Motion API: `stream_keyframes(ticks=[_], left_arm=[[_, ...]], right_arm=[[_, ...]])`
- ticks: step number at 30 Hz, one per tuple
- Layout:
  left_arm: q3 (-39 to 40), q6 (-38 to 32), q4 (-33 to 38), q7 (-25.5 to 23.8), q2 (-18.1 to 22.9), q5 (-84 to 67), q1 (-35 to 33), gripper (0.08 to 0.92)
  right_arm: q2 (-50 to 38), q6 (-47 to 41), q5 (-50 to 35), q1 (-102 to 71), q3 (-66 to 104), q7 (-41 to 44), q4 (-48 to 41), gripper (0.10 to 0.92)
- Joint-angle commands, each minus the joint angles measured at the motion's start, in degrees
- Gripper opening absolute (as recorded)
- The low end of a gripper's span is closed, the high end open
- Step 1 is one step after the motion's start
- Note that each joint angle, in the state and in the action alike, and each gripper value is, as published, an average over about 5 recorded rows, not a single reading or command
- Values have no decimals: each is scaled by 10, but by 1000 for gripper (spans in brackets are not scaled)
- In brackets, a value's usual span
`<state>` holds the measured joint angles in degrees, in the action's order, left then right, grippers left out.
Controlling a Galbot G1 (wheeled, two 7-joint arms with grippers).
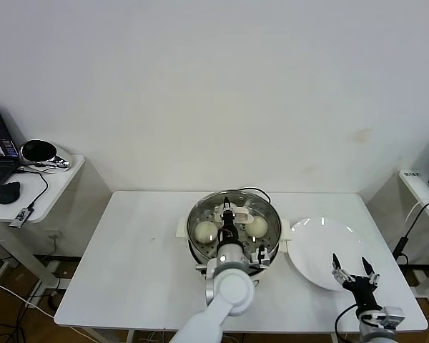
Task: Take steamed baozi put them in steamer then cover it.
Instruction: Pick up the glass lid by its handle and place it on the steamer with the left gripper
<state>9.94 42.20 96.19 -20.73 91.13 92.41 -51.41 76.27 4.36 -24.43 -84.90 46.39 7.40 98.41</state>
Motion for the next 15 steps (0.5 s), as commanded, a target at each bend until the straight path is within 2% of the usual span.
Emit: stream_keyframes(ticks=[1, 15], left_arm=[[-1, 24, -2, 7, 1, -16, -2, 157], [7, 21, 23, 1, -9, -35, -7, 163]], right_arm=[[1, 1, 1, 0, 0, 0, 1, 823], [1, 3, 1, -1, 0, 1, -1, 823]])
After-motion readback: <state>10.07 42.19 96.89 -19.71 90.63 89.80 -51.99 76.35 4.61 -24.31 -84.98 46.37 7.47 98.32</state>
